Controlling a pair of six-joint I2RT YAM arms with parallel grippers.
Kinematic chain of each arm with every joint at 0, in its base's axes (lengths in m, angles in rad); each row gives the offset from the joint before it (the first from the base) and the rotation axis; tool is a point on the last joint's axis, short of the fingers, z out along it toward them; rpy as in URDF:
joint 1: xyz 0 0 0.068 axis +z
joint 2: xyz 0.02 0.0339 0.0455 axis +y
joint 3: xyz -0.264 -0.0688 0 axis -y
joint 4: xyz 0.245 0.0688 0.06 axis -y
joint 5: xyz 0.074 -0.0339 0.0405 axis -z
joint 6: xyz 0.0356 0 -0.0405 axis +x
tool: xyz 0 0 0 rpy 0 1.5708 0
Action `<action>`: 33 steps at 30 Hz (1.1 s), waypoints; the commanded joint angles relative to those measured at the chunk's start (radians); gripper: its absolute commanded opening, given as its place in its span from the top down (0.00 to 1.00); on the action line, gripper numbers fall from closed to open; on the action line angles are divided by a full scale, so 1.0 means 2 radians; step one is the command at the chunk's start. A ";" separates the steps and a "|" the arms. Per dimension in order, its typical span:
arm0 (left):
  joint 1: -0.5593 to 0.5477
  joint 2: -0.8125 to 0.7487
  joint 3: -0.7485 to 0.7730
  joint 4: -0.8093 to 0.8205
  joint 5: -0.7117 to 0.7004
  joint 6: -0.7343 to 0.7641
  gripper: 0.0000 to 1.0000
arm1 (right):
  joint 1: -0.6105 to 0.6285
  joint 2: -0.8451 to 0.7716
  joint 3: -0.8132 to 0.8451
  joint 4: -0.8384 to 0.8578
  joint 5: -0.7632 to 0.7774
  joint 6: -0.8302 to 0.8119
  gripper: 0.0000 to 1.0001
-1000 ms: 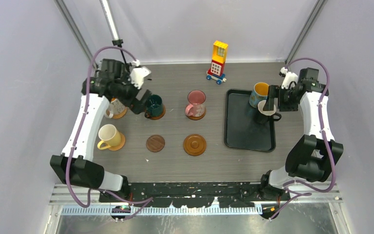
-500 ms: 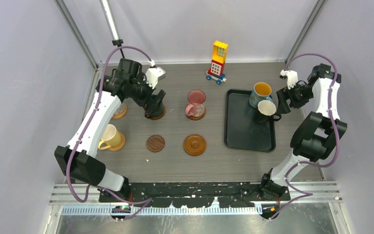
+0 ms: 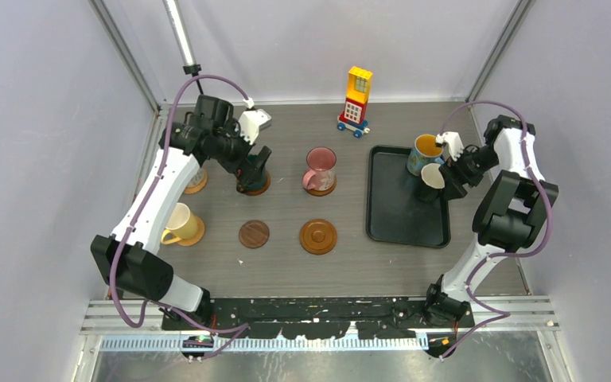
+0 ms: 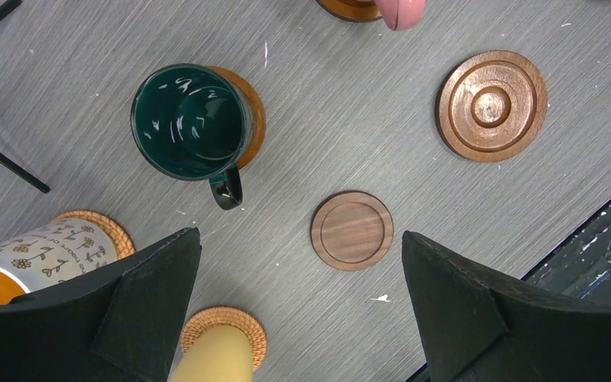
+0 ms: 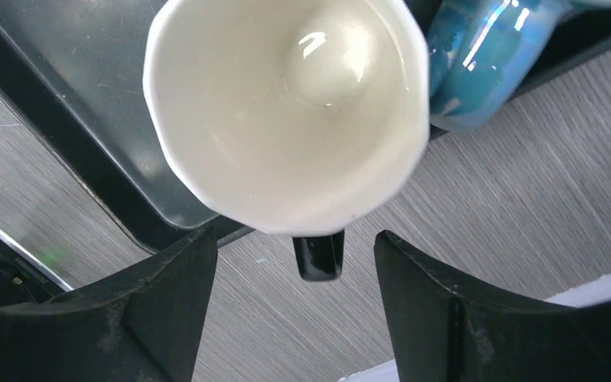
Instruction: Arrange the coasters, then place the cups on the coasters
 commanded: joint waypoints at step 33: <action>-0.043 -0.001 -0.043 0.125 -0.020 -0.111 0.00 | 0.166 -0.270 -0.296 0.290 0.028 0.446 0.95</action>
